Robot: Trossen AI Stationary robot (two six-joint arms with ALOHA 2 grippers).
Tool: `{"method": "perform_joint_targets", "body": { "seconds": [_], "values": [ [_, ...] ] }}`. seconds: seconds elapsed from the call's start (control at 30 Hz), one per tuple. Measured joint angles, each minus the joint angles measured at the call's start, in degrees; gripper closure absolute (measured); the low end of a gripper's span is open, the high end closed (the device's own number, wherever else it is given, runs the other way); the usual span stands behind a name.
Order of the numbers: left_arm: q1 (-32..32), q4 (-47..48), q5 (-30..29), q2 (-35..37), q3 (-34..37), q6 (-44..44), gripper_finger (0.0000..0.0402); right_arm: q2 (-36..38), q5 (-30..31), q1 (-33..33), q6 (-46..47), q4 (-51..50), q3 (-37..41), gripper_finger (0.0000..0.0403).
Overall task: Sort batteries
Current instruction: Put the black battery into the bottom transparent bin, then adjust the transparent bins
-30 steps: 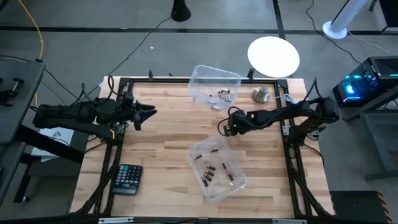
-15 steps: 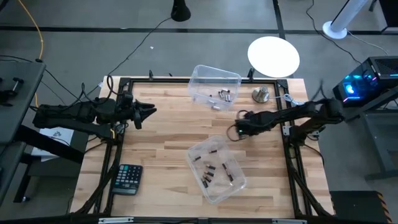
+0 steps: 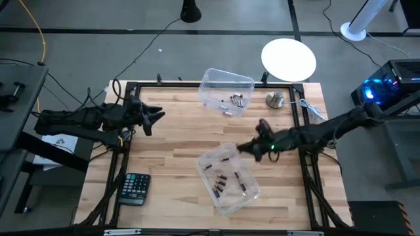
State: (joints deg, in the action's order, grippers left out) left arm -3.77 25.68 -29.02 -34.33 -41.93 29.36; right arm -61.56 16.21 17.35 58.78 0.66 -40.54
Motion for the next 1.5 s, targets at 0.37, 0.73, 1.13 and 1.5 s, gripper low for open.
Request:
{"method": "perform_joint_targets", "body": {
  "seconds": [0.37, 0.73, 1.13, 1.5],
  "values": [
    [0.0, 0.21, 0.14, -2.53, 0.0, -2.53, 0.0261, -25.37, -6.91, 4.3, 0.87, -19.91, -20.06, 0.0345],
    [-0.02, 2.5, 2.28, -2.92, 0.23, -1.92, 0.0261, -29.27, 6.11, -6.39, -11.56, -69.08, -48.73, 0.0227],
    [-6.3, -28.49, 14.05, -19.77, 12.36, 11.73, 0.0385, -27.49, -5.33, -40.35, -28.5, -57.27, -44.14, 0.0391],
    [-4.92, -20.53, 21.25, -50.45, -20.22, -13.08, 0.0401, -29.53, -16.68, -47.72, -28.52, -48.32, -35.7, 0.0402]
  ]
}}
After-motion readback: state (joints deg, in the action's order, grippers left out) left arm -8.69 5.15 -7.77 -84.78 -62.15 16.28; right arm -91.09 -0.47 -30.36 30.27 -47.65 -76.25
